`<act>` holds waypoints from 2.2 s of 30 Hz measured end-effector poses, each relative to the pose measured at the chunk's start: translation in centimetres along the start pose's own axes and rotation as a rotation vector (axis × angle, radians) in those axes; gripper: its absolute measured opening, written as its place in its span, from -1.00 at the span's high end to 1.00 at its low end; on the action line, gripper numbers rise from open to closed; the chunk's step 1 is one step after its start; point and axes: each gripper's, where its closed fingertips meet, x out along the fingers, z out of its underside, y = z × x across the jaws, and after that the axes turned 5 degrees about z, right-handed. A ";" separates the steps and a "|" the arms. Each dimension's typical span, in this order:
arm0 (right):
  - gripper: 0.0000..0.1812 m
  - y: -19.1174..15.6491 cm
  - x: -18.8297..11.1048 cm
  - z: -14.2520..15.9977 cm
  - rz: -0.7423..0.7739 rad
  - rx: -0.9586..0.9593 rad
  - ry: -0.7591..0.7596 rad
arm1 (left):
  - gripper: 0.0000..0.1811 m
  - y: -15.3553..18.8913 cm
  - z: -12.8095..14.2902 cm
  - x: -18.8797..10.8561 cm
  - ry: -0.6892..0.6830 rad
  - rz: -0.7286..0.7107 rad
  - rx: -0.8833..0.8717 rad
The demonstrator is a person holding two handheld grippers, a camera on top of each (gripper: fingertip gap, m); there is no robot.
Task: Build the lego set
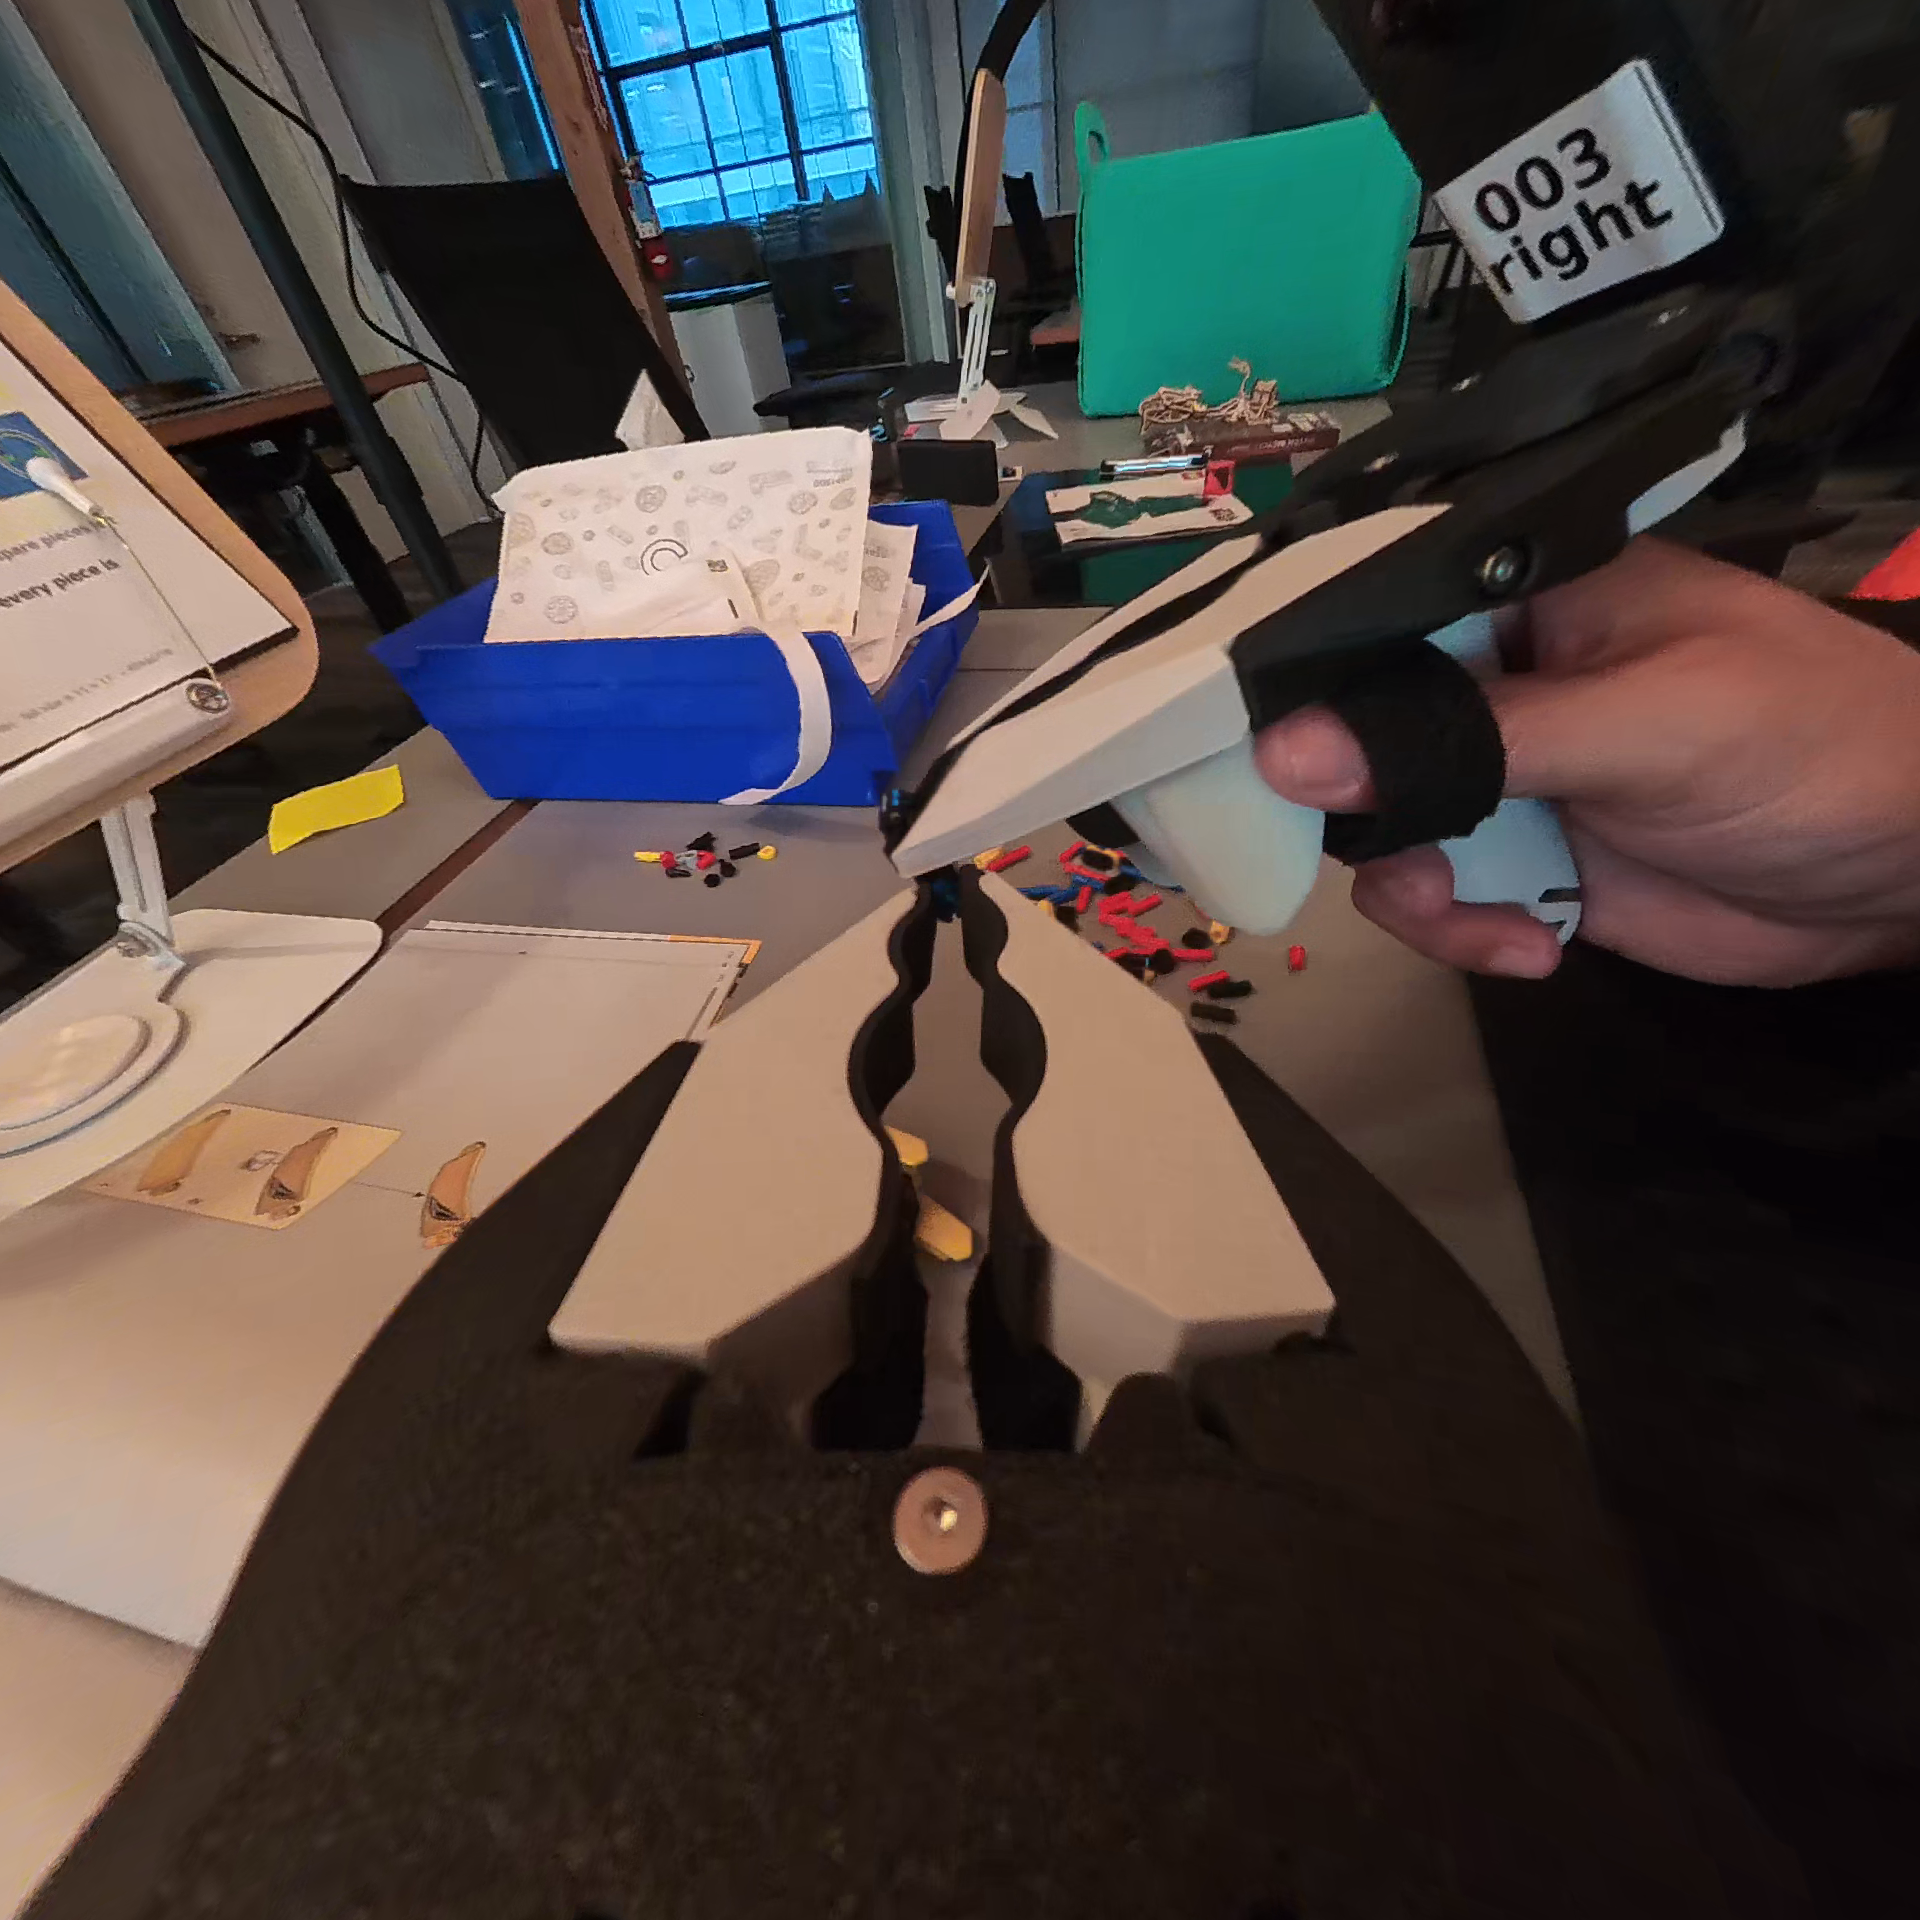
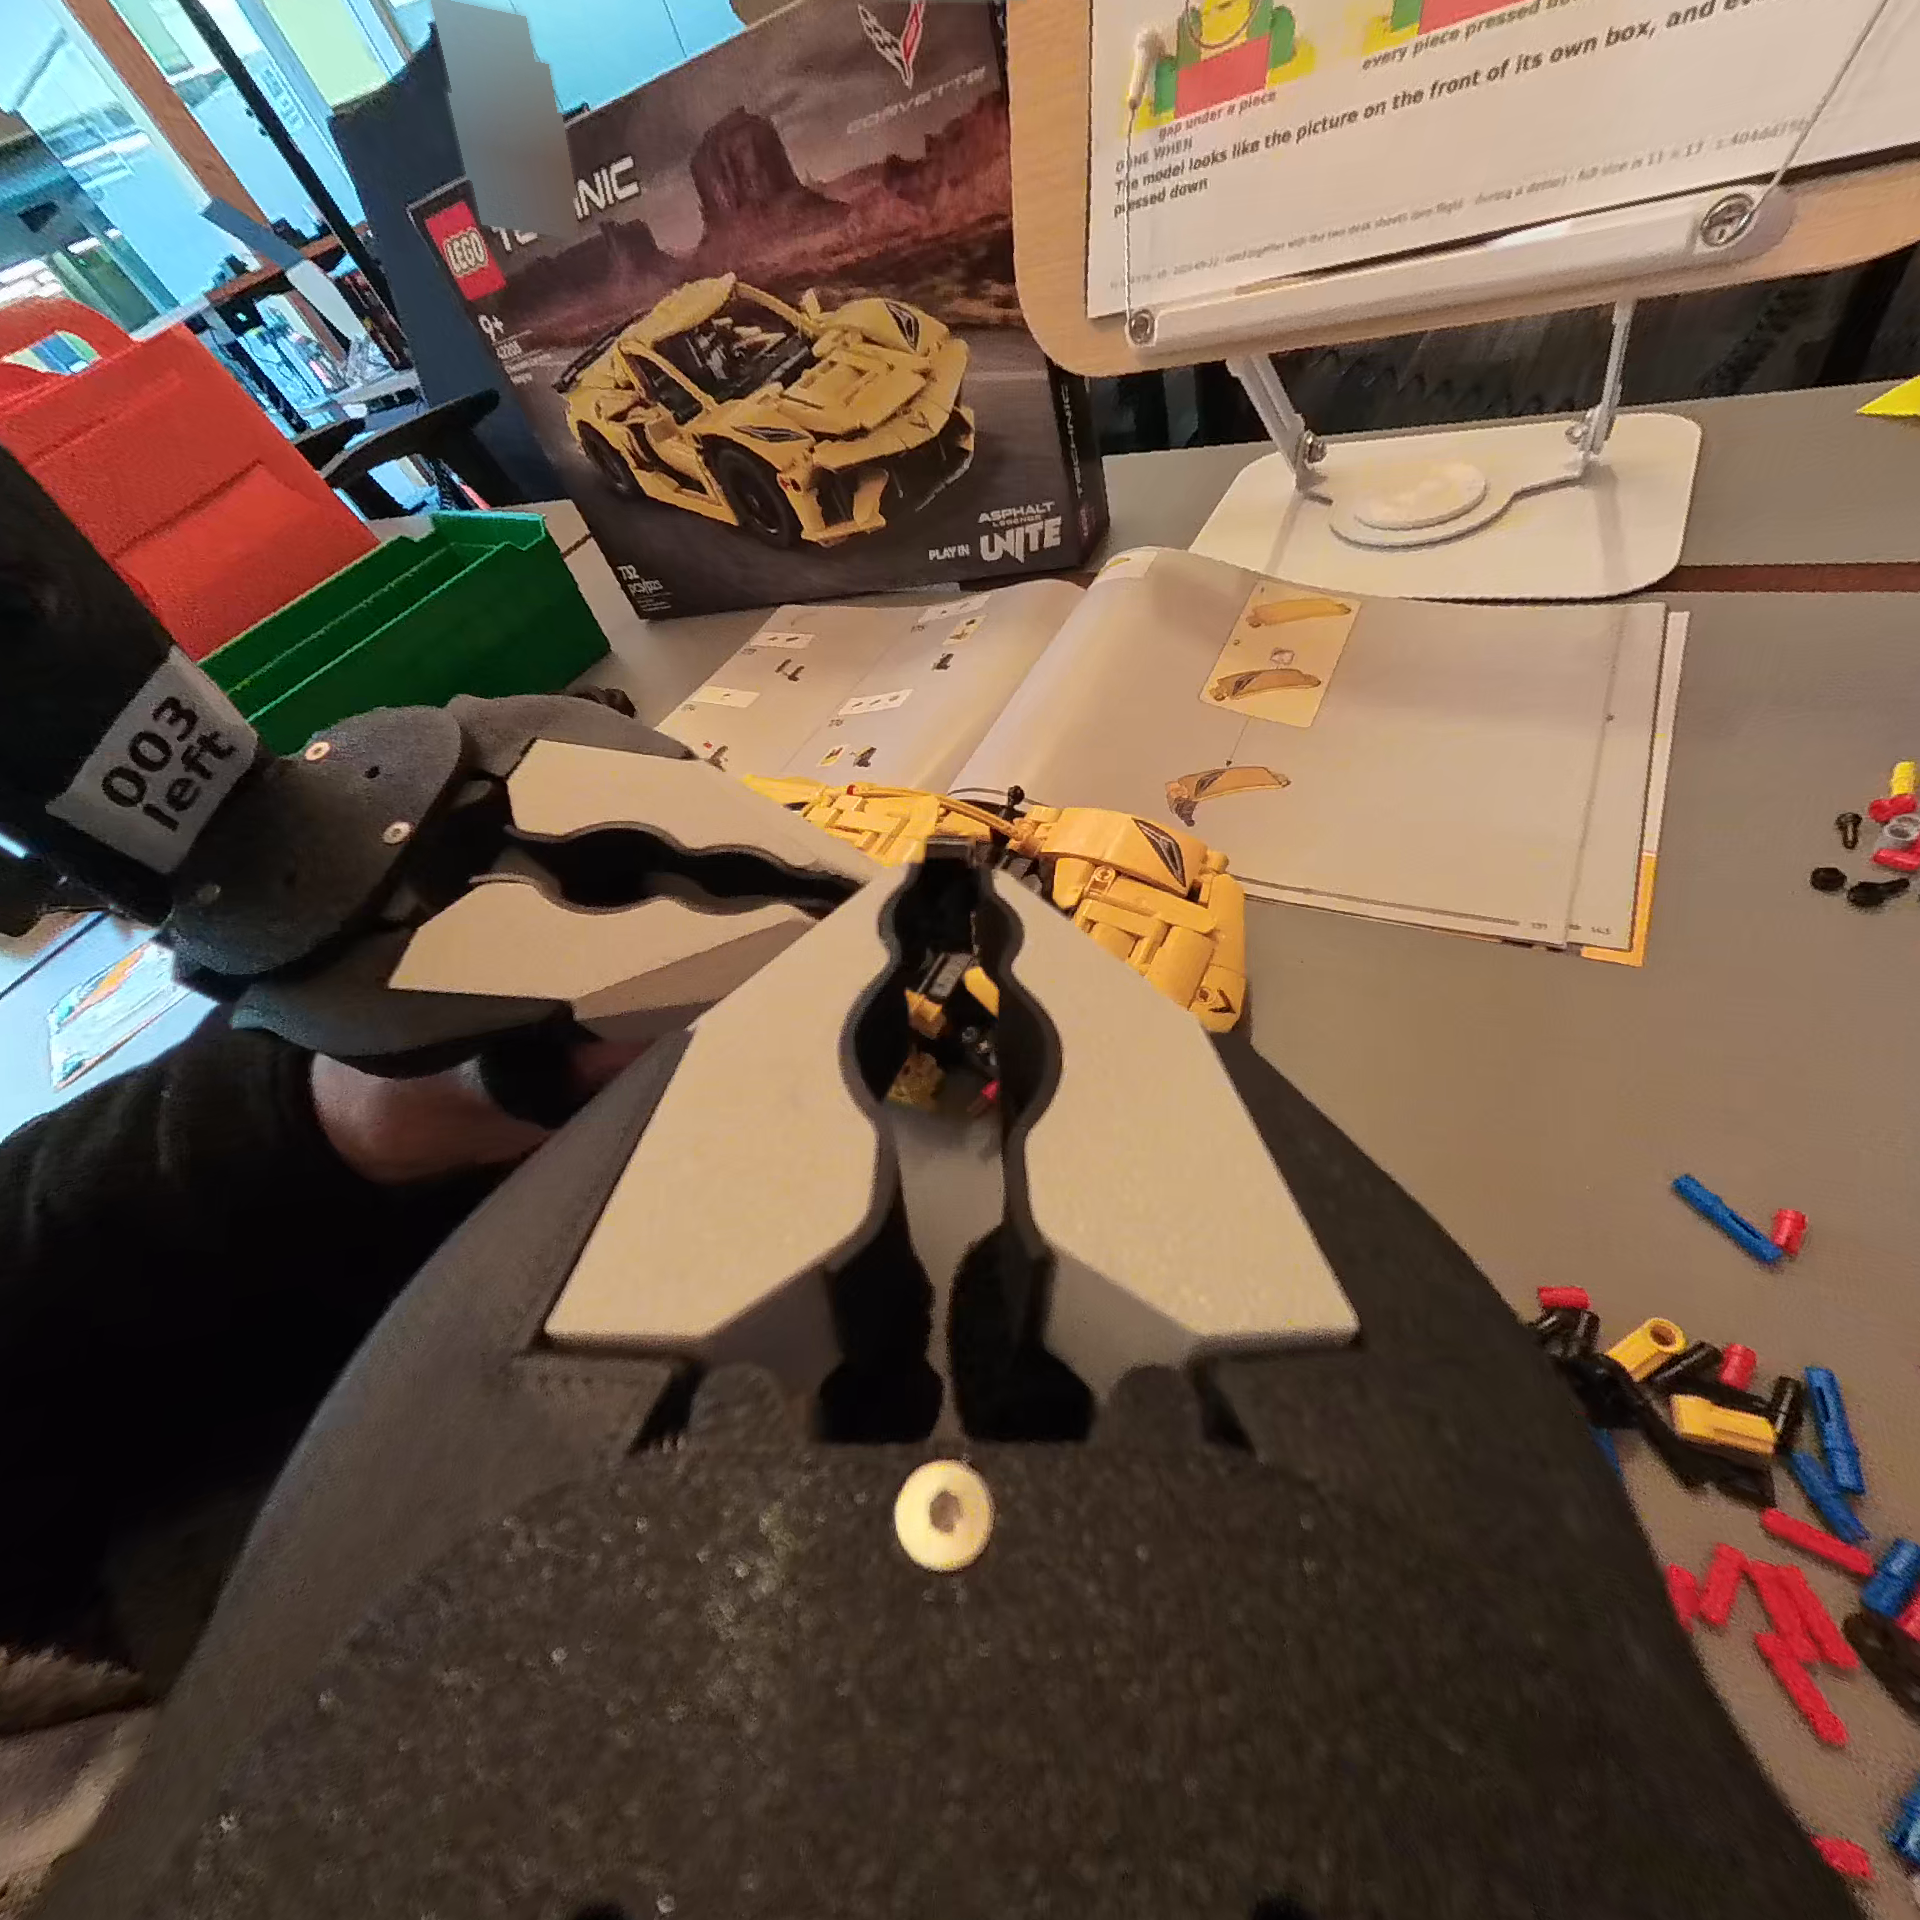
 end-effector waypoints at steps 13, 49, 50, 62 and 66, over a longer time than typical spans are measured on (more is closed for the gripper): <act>0.93 -5.5 -4.1 -4.6 -0.752 0.133 0.430 | 0.60 3.1 -5.3 -3.1 0.360 0.589 -0.543; 0.68 -6.9 -2.3 -6.4 -0.954 0.047 0.145 | 0.82 0.2 -7.9 -9.4 0.700 1.062 -0.956; 0.68 -7.8 -2.1 -7.0 -1.012 0.062 0.149 | 0.82 0.3 -7.9 -9.7 0.715 1.103 -0.965; 0.93 -11.5 -0.4 -6.7 -1.241 0.089 0.111 | 0.82 -0.3 -8.1 -10.8 0.780 1.168 -0.994; 0.93 -11.1 0.1 -6.8 -1.242 0.116 0.117 | 0.81 -0.9 -8.0 -10.7 0.784 1.138 -1.004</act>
